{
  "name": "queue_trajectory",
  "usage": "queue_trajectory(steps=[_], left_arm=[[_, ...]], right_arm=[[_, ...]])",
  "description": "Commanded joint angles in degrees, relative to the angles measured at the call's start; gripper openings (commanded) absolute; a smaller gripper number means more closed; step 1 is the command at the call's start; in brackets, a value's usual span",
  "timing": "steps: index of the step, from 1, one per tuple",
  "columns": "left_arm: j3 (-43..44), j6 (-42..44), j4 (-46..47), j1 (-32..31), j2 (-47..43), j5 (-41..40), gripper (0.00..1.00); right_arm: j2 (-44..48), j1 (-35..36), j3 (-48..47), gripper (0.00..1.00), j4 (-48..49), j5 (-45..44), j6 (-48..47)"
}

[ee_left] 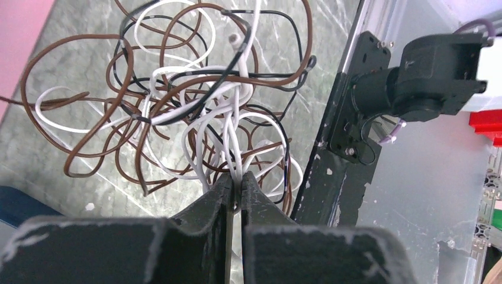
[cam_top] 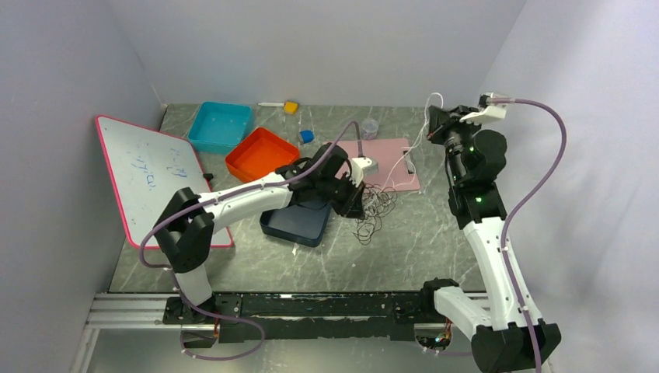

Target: Untangle the cables

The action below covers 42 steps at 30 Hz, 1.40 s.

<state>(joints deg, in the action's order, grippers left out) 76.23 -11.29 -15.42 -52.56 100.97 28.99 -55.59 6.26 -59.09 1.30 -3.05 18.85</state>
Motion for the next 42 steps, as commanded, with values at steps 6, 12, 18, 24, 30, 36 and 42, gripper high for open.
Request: queue_trajectory(steps=[6,12,18,24,30,36,42], left_arm=[[5.1,-0.3,-7.9,3.3,4.4,2.6,0.07],[6.4,-0.7,-7.7,3.4,7.2,6.0,0.07],[9.0,0.1,-9.6,3.4,11.8,4.8,0.07],[6.2,0.0,-6.6,3.3,13.1,3.4,0.08],[2.6,-0.9,-3.8,3.4,8.6,-0.8,0.47],[2.8,-1.5,-2.3,3.3,1.8,-5.8,0.72],[2.5,-1.9,-1.2,3.4,-2.8,-12.3,0.70]], right_arm=[[2.4,-0.5,-1.6,0.00,12.0,8.3,1.2],[-4.4,-0.6,4.8,0.03,5.6,-0.8,0.7],[-10.9,-0.9,10.4,0.22,3.8,-3.2,5.1],[-7.1,-1.0,15.1,0.49,-0.8,-7.2,8.5],[-0.8,-1.0,17.6,0.65,-8.2,-9.3,8.9],[3.6,-1.0,17.6,0.71,-14.6,-8.7,9.9],[4.0,-1.0,17.4,0.73,-15.8,0.4,9.8]])
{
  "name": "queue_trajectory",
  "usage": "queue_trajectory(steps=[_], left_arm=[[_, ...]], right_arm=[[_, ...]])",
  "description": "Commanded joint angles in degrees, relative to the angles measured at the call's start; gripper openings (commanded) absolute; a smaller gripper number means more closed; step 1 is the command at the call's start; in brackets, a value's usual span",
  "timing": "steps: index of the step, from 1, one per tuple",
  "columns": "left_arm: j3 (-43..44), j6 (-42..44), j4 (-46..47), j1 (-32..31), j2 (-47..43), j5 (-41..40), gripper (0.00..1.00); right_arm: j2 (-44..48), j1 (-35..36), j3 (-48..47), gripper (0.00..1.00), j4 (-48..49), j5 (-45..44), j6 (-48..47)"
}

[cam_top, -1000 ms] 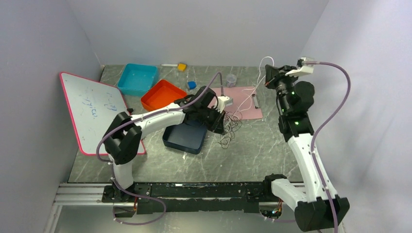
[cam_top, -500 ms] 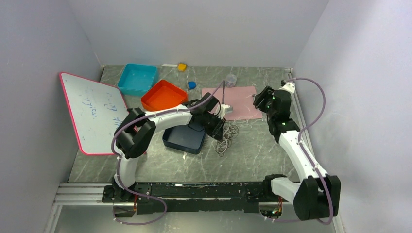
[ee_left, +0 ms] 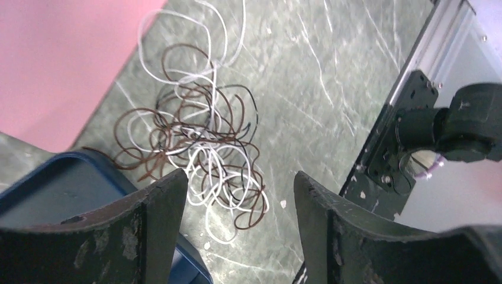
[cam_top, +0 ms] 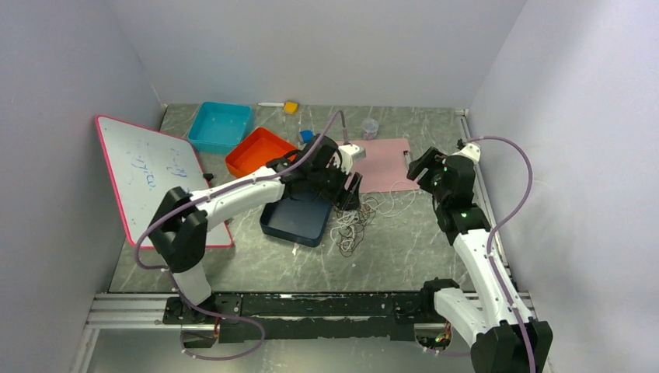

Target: Untangle the cables

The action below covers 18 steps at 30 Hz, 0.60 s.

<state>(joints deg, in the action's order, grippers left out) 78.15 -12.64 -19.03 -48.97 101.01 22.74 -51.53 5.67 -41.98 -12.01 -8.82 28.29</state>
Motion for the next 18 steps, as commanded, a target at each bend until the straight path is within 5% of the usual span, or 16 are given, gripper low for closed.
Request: queue_trajectory(steps=[1,7,18], left_arm=[[0.1,-1.0,2.8,-0.1,-3.4,-7.7,0.70],[-3.2,-4.5,4.3,2.3,-4.9,-8.7,0.63],[-5.3,-3.9,4.3,4.1,-6.3,-10.0,0.61]], right_arm=[[-0.4,-0.4,0.4,0.73,-2.5,8.4,0.1],[-3.0,1.9,1.3,0.71,-2.5,18.2,1.3],[-8.0,21.6,7.5,0.75,0.4,5.7,11.8]])
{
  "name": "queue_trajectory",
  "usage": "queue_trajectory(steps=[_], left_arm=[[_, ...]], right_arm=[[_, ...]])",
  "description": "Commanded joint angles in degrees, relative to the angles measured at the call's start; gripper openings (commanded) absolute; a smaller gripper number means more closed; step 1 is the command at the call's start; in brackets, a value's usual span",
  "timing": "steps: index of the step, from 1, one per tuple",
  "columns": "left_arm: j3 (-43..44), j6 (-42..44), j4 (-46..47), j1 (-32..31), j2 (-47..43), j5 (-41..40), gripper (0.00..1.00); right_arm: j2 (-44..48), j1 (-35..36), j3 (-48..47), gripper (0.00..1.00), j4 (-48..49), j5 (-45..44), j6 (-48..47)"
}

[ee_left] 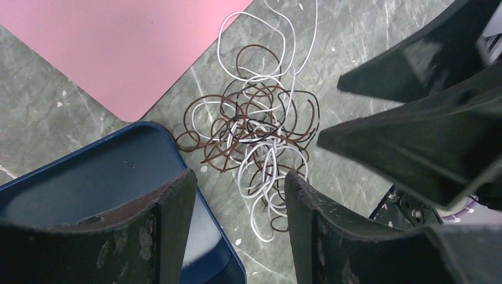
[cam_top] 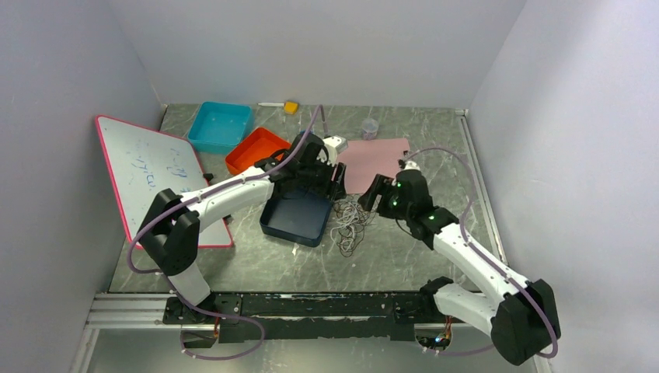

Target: Untangle the cables

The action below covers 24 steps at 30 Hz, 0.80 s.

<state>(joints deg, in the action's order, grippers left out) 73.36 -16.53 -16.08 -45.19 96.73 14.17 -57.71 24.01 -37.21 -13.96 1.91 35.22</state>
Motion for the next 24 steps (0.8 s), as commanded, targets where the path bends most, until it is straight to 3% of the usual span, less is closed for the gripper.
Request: queue_trajectory(steps=[1,4,9,12,20,24], left_arm=[[-0.7,0.0,1.4,0.3,-2.1,-1.6,0.61],[-1.1,0.0,1.8,0.4,-2.2,-1.7,0.62],[-0.1,1.4,2.2,0.5,-0.8,-1.2,0.62],[1.0,2.7,2.9,0.6,0.8,-0.5,0.63],[4.2,3.1,4.6,1.5,7.0,3.7,0.64],[3.9,2.9,5.8,2.8,7.6,4.4,0.64]], right_arm=[[-3.2,3.8,3.2,0.76,3.0,-5.9,5.0],[-6.6,3.9,4.9,0.74,5.8,-7.7,4.8],[-9.4,3.9,6.6,0.40,7.2,-14.3,3.3],[-9.2,3.8,7.3,0.28,6.2,-16.2,2.1],[-7.5,-0.2,10.0,0.17,1.9,-18.7,-1.3],[-6.2,-9.0,12.6,0.12,3.8,-11.3,-2.4]])
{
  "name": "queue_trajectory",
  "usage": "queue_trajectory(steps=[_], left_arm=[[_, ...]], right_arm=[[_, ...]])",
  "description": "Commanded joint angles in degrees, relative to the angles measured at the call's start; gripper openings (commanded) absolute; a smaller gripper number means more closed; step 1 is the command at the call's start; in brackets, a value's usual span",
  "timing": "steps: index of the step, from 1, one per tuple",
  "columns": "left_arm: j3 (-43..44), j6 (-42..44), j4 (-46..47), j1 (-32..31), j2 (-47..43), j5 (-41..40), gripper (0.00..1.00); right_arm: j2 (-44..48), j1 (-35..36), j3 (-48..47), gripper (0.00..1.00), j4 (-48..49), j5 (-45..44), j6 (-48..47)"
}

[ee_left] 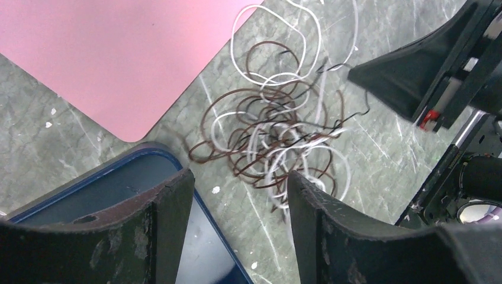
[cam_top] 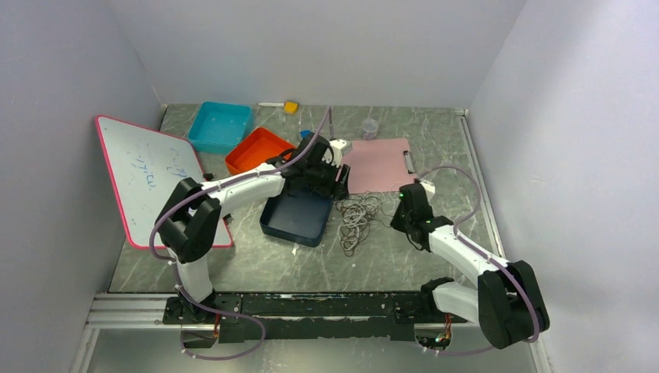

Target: Untangle the cables

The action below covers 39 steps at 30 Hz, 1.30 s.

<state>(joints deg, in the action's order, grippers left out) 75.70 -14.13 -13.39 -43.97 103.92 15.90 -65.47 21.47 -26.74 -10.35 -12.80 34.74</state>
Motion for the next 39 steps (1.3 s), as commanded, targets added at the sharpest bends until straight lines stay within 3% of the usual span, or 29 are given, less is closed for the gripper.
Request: queue_trajectory(steps=[1,20,30,39], left_arm=[[1.6,0.6,3.1,2.0,0.4,3.1,0.64],[10.3,9.4,1.5,4.2,9.9,21.1,0.60],[7.9,9.0,4.5,2.9,12.6,25.1,0.60],[9.9,8.7,4.7,2.3,17.3,24.8,0.45]], right_arm=[[2.0,-7.8,2.4,0.12,0.5,4.5,-2.2],[1.7,-9.7,2.9,0.10,1.8,7.7,-0.8],[2.6,-9.7,3.1,0.10,1.2,8.0,-0.8],[2.8,-9.7,3.2,0.10,2.0,9.0,-0.4]])
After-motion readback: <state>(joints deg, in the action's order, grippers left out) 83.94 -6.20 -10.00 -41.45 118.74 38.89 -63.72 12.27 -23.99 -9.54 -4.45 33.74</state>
